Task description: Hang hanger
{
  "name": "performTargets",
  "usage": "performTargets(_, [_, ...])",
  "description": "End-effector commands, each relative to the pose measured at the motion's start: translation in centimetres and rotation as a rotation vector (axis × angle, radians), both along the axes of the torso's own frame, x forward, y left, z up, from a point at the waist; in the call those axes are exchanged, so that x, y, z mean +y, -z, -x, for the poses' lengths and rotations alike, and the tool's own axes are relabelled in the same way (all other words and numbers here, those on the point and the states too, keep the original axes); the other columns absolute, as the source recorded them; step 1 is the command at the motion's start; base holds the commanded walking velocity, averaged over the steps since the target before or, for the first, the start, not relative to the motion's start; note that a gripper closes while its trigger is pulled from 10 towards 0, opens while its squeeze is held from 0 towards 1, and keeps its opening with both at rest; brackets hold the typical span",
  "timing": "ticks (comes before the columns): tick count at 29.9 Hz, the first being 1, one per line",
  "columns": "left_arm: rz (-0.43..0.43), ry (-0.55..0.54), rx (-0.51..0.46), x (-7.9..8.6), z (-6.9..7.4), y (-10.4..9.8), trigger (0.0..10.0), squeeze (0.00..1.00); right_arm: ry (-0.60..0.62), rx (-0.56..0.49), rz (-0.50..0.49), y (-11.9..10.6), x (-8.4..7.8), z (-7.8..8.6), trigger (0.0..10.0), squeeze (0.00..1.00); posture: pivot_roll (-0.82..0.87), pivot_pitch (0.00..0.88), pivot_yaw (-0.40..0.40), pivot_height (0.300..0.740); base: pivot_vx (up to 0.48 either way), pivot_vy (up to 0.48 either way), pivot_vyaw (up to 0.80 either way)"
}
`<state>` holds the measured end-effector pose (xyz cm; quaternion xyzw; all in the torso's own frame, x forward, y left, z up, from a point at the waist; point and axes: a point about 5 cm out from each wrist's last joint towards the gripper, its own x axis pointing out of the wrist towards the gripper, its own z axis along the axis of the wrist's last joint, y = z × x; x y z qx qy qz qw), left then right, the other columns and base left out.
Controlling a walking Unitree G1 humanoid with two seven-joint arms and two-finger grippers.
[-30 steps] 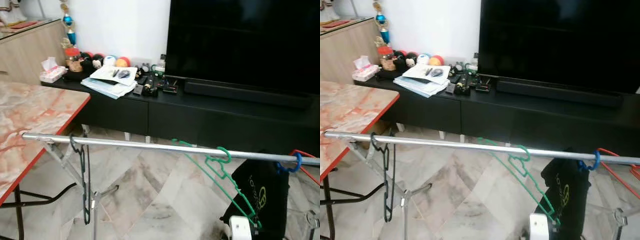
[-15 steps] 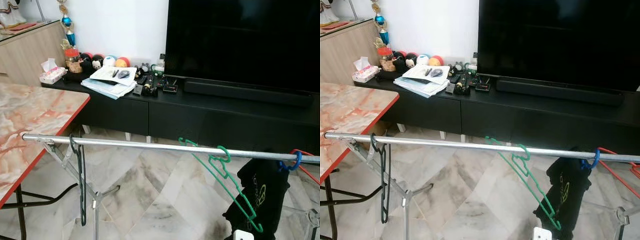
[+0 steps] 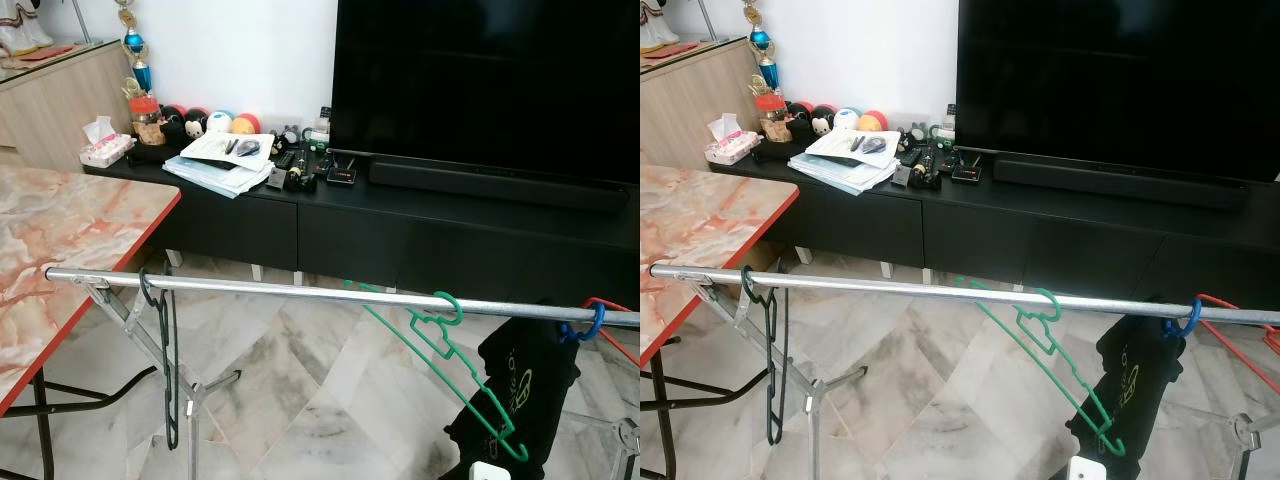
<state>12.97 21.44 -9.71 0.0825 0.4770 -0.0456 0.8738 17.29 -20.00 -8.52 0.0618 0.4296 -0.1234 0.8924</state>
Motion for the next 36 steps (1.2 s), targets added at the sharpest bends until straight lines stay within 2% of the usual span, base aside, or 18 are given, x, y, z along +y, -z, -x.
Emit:
performTargets(1, [-0.011,0.004,0.026,0.30,0.41,0.13,10.0,0.00,0.007,0.012,-0.006,0.19,0.09,0.35,10.0,0.00,0.06,0.029,-0.005,0.740,-0.247,0.000,0.00])
performTargets(10, [-0.012,0.017,0.037,0.38,0.66,0.20,10.0,0.00,0.007,0.026,-0.016,0.45,0.12,0.95,10.0,0.00,0.06,0.014,0.003,0.740,0.000,0.000,0.00])
performTargets(36, [0.000,0.020,0.032,-0.11,0.51,0.23,10.0,0.00,-0.023,0.029,-0.021,0.53,0.45,1.00,10.0,0.00,0.06,0.031,-0.004,0.740,-0.272,0.000,0.00])
